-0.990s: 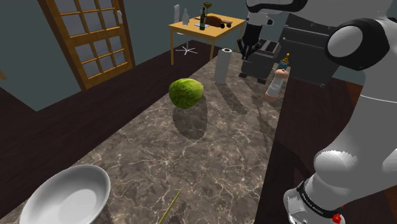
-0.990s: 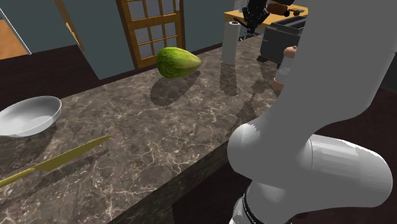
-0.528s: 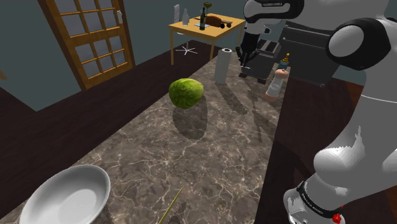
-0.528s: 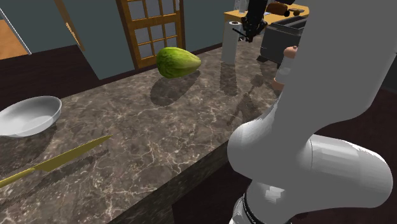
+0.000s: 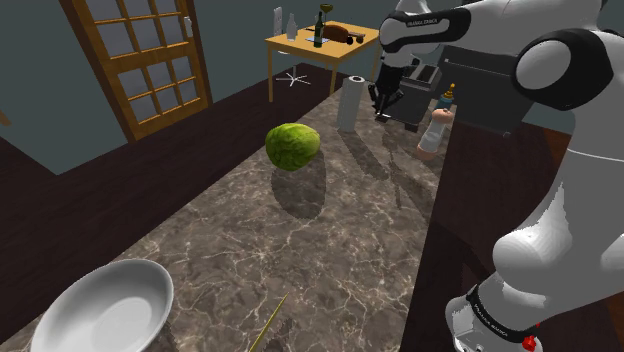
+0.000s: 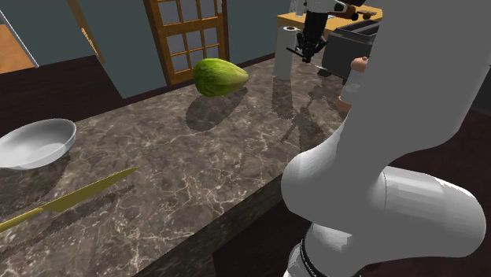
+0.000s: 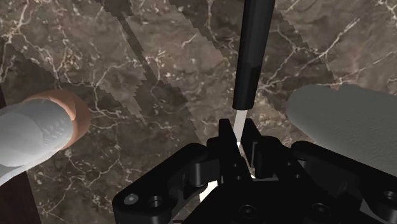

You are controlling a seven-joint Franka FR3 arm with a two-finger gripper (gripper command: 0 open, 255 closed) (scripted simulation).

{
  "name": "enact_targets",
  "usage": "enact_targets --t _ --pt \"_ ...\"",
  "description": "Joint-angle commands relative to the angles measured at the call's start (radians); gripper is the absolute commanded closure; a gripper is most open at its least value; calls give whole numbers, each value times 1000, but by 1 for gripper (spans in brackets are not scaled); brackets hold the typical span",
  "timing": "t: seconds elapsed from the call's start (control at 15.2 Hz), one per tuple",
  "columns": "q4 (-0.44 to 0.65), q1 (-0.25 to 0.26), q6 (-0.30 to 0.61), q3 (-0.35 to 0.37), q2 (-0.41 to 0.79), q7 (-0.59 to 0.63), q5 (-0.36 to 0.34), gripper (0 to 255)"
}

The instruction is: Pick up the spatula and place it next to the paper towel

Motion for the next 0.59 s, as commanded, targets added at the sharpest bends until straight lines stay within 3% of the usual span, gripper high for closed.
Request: enact_targets --t 0.0,0.53 --pt "-27 0 28 0 1 1 -1 255" --pt "-99 0 125 -3 26 2 -6 255"
